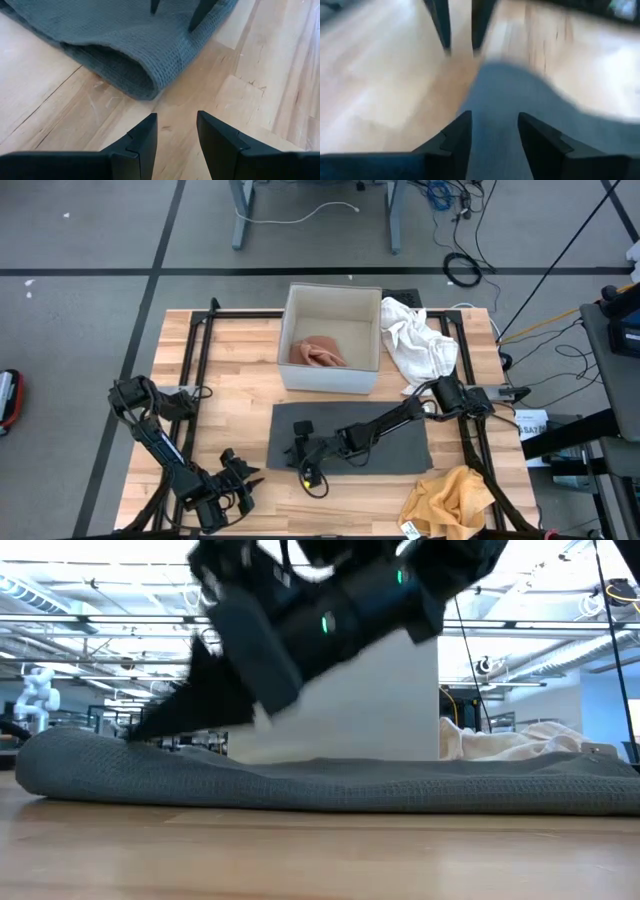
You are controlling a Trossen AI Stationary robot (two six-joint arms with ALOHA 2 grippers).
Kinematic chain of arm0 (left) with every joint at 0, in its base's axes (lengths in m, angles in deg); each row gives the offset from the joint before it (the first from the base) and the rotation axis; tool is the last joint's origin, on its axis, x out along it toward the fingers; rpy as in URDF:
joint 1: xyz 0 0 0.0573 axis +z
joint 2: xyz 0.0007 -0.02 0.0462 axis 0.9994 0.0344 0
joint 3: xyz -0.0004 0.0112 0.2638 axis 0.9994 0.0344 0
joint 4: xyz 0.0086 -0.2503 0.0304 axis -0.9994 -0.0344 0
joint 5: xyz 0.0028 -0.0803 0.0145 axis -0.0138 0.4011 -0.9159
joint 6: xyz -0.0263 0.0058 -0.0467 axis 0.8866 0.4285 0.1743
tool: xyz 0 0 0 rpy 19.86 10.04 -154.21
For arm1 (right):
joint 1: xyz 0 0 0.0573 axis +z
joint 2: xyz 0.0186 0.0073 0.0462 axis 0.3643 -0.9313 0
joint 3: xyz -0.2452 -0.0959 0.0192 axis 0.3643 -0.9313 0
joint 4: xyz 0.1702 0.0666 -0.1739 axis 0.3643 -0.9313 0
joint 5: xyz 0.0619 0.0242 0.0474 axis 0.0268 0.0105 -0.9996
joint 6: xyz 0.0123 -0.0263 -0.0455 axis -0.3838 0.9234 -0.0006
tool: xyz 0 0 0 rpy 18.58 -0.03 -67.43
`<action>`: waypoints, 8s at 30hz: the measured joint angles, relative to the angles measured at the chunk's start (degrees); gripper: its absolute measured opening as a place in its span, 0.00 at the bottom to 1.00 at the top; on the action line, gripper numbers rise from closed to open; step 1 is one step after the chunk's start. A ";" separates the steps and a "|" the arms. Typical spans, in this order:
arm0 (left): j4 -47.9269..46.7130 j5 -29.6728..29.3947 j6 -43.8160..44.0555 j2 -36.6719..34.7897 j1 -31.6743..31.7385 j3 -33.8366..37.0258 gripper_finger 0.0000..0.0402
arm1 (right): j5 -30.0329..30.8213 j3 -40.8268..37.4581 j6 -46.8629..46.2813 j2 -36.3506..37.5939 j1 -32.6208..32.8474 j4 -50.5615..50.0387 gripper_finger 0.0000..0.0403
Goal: Fold towel
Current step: Fold the gray towel
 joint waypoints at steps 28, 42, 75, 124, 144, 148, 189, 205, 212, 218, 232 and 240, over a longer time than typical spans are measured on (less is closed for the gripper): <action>0.70 0.02 -2.64 -0.02 1.79 0.00 0.36 | -0.63 -0.02 0.81 -2.67 0.32 4.17 0.37; 2.18 0.04 -2.60 -0.02 1.77 0.00 0.36 | -1.71 0.24 1.72 -4.96 0.63 3.01 0.09; -1.01 -9.12 -0.79 -0.02 3.61 -0.04 0.68 | 14.09 10.89 13.97 -4.11 3.38 -12.64 0.00; 5.96 6.38 -44.91 -0.02 11.82 -0.04 0.01 | 18.25 10.89 10.92 -0.06 7.62 -23.60 0.33; 1.34 2.90 -54.11 -0.41 9.73 -3.21 0.01 | 17.14 10.82 -15.59 -0.63 8.56 -39.55 0.27; -2.41 -4.12 -59.66 -0.41 9.67 -7.17 0.01 | 16.22 10.88 -16.70 -1.86 8.57 -36.64 0.24; 16.64 5.48 -99.21 -0.43 20.44 -10.38 0.00 | 24.01 10.89 -38.86 4.00 15.62 -61.92 0.24; 27.63 23.44 -112.35 -0.04 25.93 -10.38 0.00 | 25.14 10.80 -38.68 -0.19 15.20 -58.28 0.24; 28.41 29.17 -113.92 -0.03 27.87 -10.38 0.00 | 26.45 10.78 -35.21 -0.30 13.98 -56.89 0.24; 28.54 30.61 -115.87 -0.02 28.73 -10.38 0.00 | 26.40 10.74 -42.20 2.43 16.75 -66.18 0.24; 30.02 37.66 -118.53 -0.01 32.31 -10.38 0.01 | 26.73 7.14 -57.05 5.21 20.73 -74.17 0.24; 34.04 47.57 -118.72 2.99 34.45 -10.36 0.01 | 24.83 3.06 -54.10 5.15 19.68 -63.05 0.24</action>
